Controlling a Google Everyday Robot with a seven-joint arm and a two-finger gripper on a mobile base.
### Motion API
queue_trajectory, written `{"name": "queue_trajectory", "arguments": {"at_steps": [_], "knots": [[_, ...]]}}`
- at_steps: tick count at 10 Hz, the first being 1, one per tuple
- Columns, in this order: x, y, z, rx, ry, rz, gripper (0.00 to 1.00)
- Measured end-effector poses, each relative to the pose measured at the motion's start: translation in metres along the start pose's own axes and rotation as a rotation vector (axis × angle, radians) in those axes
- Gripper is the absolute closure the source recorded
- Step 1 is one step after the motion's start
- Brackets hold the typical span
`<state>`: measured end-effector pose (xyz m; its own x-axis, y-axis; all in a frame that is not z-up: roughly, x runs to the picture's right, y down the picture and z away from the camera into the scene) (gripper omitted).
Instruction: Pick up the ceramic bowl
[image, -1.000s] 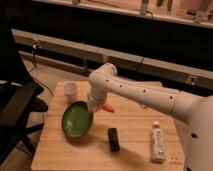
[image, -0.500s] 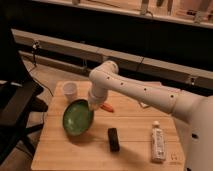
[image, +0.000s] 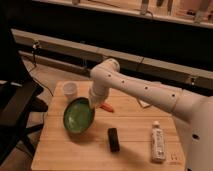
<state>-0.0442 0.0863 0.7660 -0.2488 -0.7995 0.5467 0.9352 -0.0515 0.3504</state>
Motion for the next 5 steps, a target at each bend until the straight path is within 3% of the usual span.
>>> {"name": "queue_trajectory", "arguments": {"at_steps": [5], "knots": [[0.0043,0.0027,-0.0056,-0.001,0.012,-0.005,1.0]]}}
